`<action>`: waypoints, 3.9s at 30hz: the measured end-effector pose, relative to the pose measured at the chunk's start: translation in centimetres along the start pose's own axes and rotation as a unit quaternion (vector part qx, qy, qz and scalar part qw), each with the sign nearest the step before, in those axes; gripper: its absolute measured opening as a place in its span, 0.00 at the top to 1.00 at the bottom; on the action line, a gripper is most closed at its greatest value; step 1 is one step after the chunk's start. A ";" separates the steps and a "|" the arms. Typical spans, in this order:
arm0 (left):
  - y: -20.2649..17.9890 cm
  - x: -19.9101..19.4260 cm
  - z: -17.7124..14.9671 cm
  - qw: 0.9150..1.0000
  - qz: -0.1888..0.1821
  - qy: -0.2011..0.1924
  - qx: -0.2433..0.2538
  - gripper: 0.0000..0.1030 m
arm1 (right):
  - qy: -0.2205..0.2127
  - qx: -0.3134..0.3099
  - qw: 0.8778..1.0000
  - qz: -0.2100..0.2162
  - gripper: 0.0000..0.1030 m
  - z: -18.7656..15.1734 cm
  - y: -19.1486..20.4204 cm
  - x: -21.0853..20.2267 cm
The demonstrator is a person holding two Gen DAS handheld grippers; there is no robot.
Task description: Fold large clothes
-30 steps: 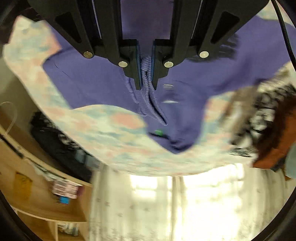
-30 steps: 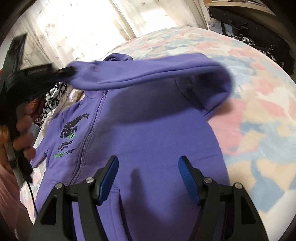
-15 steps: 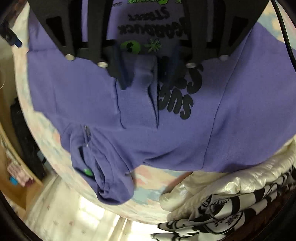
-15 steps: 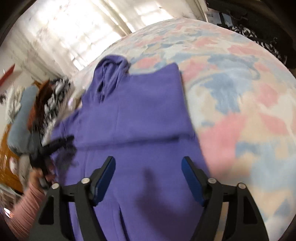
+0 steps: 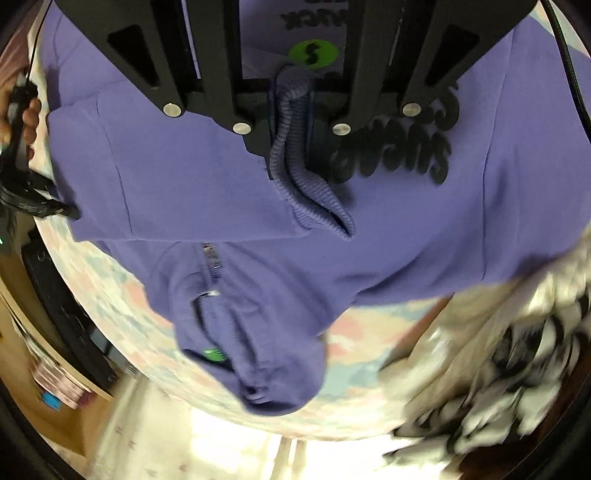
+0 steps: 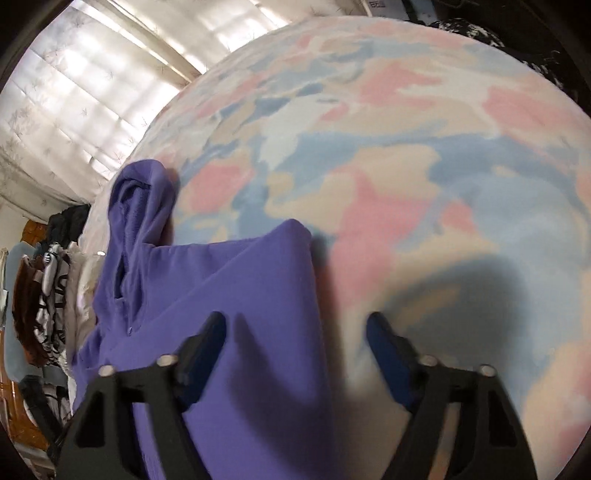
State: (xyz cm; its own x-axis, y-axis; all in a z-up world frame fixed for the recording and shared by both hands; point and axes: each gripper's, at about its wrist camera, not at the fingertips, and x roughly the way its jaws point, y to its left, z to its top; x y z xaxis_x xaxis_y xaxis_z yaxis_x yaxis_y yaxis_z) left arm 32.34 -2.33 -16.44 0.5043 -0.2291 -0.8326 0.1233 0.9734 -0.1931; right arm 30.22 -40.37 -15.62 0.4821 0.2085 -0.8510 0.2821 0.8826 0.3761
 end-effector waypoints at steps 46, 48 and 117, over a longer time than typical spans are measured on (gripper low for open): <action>-2.3 -3.6 -2.1 0.999 0.025 -0.025 0.012 0.72 | 0.007 -0.162 0.986 0.035 0.65 -10.2 12.3 -5.6; -3.1 -2.2 -2.1 0.999 0.029 -0.019 0.013 0.73 | 0.018 -0.166 0.985 0.044 0.65 -10.0 13.7 -2.9; -3.6 -14.8 -9.8 0.997 0.048 -0.052 0.010 0.44 | -0.069 -0.104 0.992 0.027 0.56 -18.9 7.7 -16.5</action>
State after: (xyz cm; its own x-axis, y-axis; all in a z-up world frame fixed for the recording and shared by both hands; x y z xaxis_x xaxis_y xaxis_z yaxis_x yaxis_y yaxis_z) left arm 16.04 -2.35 -8.47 0.5999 -0.1353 -0.7885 0.0875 0.9908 -0.1034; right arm 8.79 -29.05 -5.62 0.6048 0.2117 -0.7677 0.0817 0.9424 0.3243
